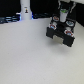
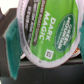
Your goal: Open the kcup holder, insert the kcup into the holder, and close the kcup holder
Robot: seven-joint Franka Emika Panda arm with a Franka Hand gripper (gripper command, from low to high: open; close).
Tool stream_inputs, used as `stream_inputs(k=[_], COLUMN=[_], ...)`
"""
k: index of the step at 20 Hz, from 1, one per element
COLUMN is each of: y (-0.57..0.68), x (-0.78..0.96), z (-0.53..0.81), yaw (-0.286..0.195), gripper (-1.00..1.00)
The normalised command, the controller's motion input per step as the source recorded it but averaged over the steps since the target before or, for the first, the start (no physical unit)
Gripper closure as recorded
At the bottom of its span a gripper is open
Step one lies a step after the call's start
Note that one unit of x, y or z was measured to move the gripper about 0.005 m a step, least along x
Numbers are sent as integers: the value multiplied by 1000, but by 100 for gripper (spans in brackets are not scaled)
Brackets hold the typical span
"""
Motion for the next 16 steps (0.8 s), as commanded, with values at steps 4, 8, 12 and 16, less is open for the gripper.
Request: stream_inputs(k=[4,8,12,16], y=[-7,-68,-64,-48], x=[72,13,24,7], z=[-170,-69,-99,-143], yaw=[0,-2,-1,1], gripper=[100,100,100,100])
